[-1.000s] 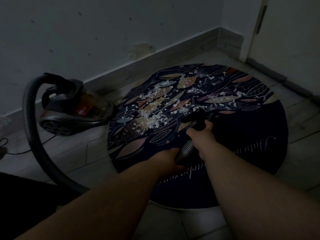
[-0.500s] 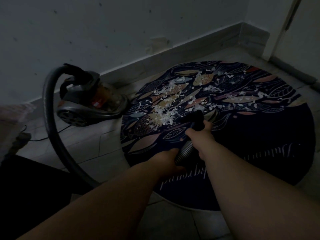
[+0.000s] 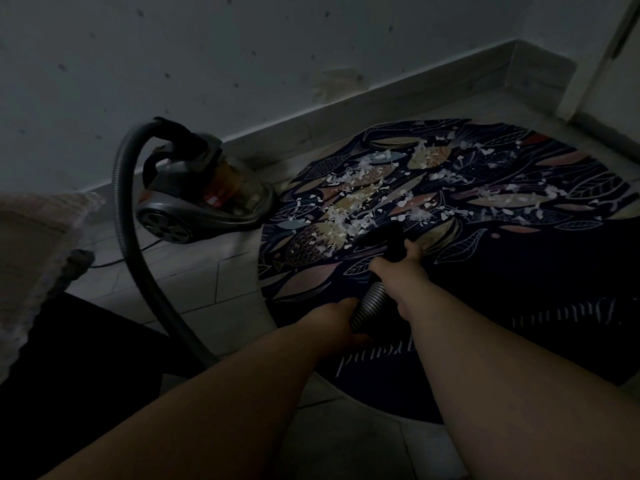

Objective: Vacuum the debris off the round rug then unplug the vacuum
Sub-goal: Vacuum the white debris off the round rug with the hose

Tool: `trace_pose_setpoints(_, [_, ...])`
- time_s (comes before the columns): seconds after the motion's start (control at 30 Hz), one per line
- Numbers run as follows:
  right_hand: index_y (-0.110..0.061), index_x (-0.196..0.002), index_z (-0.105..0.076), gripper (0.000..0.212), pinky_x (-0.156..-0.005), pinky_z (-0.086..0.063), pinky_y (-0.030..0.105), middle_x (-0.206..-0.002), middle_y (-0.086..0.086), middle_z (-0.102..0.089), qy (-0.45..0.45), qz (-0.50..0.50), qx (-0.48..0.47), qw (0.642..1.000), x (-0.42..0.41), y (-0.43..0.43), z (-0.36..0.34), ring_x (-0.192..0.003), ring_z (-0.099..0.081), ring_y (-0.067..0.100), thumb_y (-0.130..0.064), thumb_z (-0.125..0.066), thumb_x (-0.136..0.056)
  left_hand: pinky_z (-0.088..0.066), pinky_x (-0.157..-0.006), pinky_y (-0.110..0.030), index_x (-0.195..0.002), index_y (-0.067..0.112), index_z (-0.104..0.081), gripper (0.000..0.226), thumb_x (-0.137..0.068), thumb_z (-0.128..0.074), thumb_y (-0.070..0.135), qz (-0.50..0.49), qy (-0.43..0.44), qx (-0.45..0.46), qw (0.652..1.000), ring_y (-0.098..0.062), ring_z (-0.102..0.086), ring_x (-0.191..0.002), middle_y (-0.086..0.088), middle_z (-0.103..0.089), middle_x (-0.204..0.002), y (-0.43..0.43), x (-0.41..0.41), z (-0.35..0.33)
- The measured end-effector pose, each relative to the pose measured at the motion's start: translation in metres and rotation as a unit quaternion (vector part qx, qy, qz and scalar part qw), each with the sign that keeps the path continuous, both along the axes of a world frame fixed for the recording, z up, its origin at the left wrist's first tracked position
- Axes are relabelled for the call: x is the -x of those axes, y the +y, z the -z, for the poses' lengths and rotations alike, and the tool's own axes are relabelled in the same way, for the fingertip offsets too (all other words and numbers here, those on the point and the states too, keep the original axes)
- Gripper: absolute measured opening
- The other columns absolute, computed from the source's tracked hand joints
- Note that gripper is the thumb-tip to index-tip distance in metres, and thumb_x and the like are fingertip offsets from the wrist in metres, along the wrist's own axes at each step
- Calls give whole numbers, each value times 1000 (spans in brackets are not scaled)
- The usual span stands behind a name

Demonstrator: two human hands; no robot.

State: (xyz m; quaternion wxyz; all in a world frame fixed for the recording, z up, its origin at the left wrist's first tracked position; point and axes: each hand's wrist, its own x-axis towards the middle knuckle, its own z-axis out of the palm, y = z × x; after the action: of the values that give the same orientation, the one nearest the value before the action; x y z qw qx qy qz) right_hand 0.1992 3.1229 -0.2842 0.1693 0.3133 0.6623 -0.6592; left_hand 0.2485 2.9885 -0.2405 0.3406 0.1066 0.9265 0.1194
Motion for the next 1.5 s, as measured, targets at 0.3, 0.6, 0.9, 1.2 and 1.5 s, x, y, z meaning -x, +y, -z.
trace_pose_setpoints(0.3, [-35,-151,-12,79,-79,-47,40,-140,14,-44,6,-30,11,999,1,-22,-1,-98,-52,30,-23,-62,-91,-42,-95,-29,-140,17,-34,63,-87,-63,37,-27,5,-1,1000,-25,-51,-119,-9,-51,-133,-20,-6,-5])
trace_pose_setpoints(0.6, [-41,-149,-14,82,-87,-53,44,-145,14,-37,0,-59,10,998,-3,-51,0,-105,-53,34,-28,-65,-87,-40,-86,-24,-136,16,-38,58,-87,-63,37,-55,14,-2,998,-24,-52,-115,-9,-52,-130,-46,-19,-6])
trace_pose_setpoints(0.9, [-36,-151,-14,82,-82,-46,37,-141,11,-44,1,-114,20,993,0,-79,-1,-102,-50,29,-25,-67,-89,-40,-81,-23,-131,15,-42,52,-88,-62,36,-86,15,0,996,-24,-55,-111,-9,-55,-125,-71,-27,-6])
trace_pose_setpoints(1.2, [-36,-152,-12,88,-91,-51,43,-141,13,-44,-1,-179,16,984,-4,-101,-2,-109,-53,33,-23,-67,-84,-43,-78,-24,-119,15,-48,44,-84,-65,37,-115,12,-4,993,-23,-60,-101,-7,-60,-114,-93,-37,-5])
trace_pose_setpoints(1.5, [-34,-153,-11,87,-92,-48,41,-141,13,-43,-6,-162,35,986,-6,-99,0,-112,-51,34,-22,-65,-86,-40,-75,-22,-122,14,-47,46,-85,-63,36,-95,22,18,995,-22,-58,-103,-8,-59,-117,-87,-37,-9])
